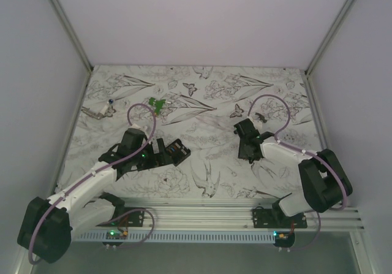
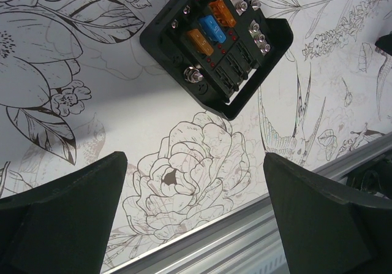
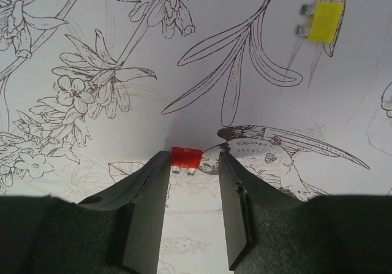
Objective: Snap on the fuse box
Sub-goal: Pick up the fuse from the center of the board.
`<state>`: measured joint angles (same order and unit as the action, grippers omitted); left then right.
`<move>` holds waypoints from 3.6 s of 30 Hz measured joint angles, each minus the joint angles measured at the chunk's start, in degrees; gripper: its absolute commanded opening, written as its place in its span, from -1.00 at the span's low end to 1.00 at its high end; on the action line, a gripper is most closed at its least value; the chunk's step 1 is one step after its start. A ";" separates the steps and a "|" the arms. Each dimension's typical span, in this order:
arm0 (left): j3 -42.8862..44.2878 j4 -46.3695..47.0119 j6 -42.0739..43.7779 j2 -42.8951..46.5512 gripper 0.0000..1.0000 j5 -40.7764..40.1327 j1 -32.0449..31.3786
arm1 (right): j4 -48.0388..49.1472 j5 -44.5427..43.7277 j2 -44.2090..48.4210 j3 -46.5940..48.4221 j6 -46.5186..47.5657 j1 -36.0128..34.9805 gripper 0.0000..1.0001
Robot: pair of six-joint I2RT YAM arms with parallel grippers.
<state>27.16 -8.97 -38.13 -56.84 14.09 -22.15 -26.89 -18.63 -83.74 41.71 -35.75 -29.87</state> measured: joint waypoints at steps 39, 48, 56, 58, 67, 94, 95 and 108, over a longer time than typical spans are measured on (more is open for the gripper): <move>0.00 -0.02 -0.85 0.46 1.00 0.66 -1.31 | -0.22 1.95 -0.79 1.68 0.79 -0.09 -0.48; 0.33 1.38 -3.30 2.36 0.91 1.03 -3.76 | 1.38 5.97 3.43 1.81 0.11 -3.48 -0.48; 0.33 7.48 -6.40 2.84 0.61 -1.75 -10.27 | 6.99 11.74 4.90 3.63 -3.06 -7.91 -0.46; 0.46 9.46 -7.15 2.45 0.53 -3.63 -12.46 | 8.28 12.68 4.83 4.76 -3.98 -9.03 -0.46; 3.61 16.87 -7.98 -3.93 0.17 -11.39 -21.35 | 14.56 15.52 3.10 7.30 -8.37 -12.31 -0.44; 4.00 28.63 -8.76 -6.58 -0.62 -27.52 -27.12 | 26.67 19.98 2.60 7.30 -19.50 -18.40 -0.44; 4.00 28.61 -8.79 -6.67 -0.64 -27.74 -27.17 | 26.71 19.96 2.51 7.30 -19.58 -18.43 -0.44; 4.00 28.28 -8.74 -6.86 -1.00 -29.77 -27.36 | 27.96 18.88 2.03 7.17 -20.46 -18.97 -0.43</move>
<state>31.16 19.31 -46.87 -63.70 -15.68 -49.52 1.06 0.25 -81.71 48.88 -56.21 -48.84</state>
